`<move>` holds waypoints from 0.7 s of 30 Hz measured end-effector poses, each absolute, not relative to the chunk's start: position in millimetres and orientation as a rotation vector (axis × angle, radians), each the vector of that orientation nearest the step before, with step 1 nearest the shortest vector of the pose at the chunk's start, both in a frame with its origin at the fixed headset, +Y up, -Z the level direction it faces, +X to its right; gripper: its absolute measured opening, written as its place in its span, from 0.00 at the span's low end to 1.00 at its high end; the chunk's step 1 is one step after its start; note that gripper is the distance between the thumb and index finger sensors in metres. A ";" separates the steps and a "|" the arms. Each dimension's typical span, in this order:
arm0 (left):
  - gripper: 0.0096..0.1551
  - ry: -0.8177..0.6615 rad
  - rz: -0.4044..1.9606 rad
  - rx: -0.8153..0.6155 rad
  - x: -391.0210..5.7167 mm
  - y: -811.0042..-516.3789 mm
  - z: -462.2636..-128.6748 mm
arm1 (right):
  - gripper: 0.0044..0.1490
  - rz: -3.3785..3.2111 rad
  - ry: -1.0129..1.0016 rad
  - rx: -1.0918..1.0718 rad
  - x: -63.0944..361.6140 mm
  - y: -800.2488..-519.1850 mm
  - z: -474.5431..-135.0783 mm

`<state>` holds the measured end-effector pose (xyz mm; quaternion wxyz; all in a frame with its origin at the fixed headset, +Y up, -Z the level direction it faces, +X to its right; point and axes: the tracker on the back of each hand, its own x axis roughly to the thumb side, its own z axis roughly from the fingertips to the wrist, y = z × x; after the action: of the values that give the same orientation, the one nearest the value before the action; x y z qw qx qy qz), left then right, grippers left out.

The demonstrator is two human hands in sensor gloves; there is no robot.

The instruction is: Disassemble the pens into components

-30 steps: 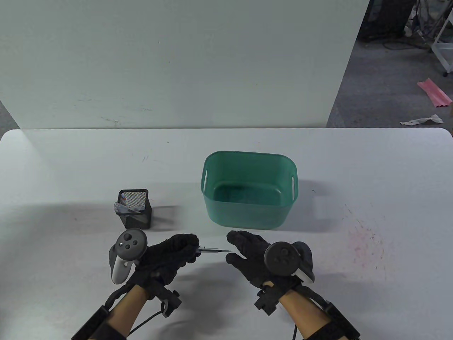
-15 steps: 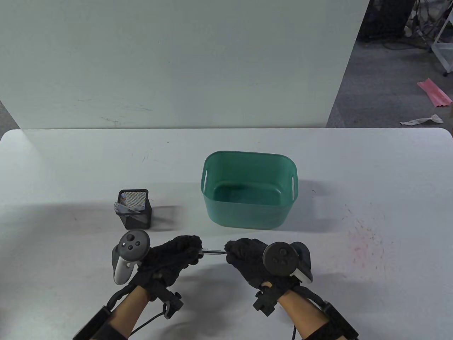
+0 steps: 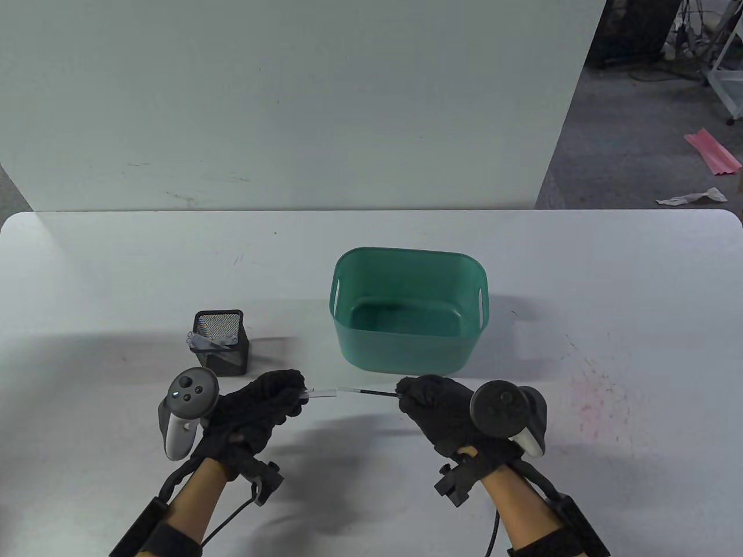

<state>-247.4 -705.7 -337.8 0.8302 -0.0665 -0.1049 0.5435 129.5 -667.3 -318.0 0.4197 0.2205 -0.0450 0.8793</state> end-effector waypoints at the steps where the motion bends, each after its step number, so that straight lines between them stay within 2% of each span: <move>1: 0.21 -0.217 1.138 -0.143 -250.3 -705.0 -339.2 | 0.23 2.202 -0.118 0.542 132.9 -664.5 -318.0; 5: 0.21 -0.189 1.127 -0.144 -256.9 -706.3 -342.2 | 0.23 2.214 -0.216 0.460 145.6 -650.0 -319.0; 8: 0.21 -0.195 1.103 -0.143 -257.7 -706.0 -341.2 | 0.23 2.202 -0.333 0.309 153.7 -636.5 -323.2; 13: 0.20 -0.204 1.083 -0.138 -258.9 -706.0 -340.9 | 0.23 2.260 -0.420 0.110 156.1 -616.5 -334.9; 21: 0.21 -0.216 1.048 -0.118 -256.9 -703.6 -338.4 | 0.24 2.428 -0.393 -0.083 120.9 -591.0 -372.2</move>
<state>-256.9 -703.6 -338.4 0.8585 -0.0560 -0.1030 0.4992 120.9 -591.0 -372.2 0.3338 -0.0319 -0.1505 0.9300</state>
